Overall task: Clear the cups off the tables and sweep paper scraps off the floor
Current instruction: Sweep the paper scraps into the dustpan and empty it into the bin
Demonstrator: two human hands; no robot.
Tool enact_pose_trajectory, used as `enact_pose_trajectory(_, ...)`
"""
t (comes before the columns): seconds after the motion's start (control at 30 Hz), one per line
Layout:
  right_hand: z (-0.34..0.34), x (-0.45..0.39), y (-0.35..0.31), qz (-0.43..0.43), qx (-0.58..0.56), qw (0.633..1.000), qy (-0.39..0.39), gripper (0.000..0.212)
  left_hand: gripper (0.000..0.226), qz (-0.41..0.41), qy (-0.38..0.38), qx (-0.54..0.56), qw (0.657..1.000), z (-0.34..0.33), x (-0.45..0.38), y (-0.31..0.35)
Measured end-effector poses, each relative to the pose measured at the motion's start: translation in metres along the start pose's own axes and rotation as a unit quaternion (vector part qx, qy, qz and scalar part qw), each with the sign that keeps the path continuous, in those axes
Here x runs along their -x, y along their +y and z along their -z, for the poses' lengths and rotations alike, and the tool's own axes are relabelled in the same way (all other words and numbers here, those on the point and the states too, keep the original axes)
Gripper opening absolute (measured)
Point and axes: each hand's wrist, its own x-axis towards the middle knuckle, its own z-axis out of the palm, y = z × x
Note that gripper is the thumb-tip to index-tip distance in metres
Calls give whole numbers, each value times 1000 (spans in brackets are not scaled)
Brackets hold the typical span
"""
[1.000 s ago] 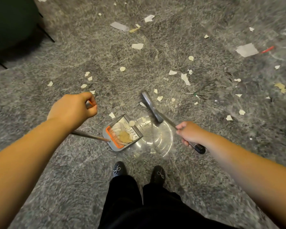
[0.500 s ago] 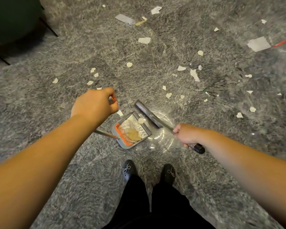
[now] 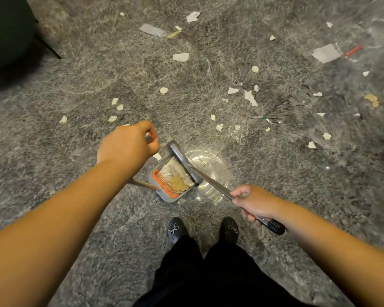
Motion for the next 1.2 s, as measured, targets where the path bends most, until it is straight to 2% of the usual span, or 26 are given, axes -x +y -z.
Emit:
enact_pose_trajectory(0.33, 46, 20, -1, -1, -132, 987, 91, 33, 12, -46, 21, 9, 999, 7, -49, 17)
enact_pose_trajectory(0.63, 165, -24, 21, -41, -172, 974, 141, 35, 10, -65, 16, -25, 997, 14, -163, 83)
enact_pose_trajectory(0.9, 261, -81, 21, -87, -128, 978, 142, 28, 11, -90, -20, -56, 994, 20, -241, 127)
enact_pose_trajectory(1.2, 289, -119, -29, -48, 37, 993, 101, 29, 10, -97, 1, -83, 992, 17, -261, 134)
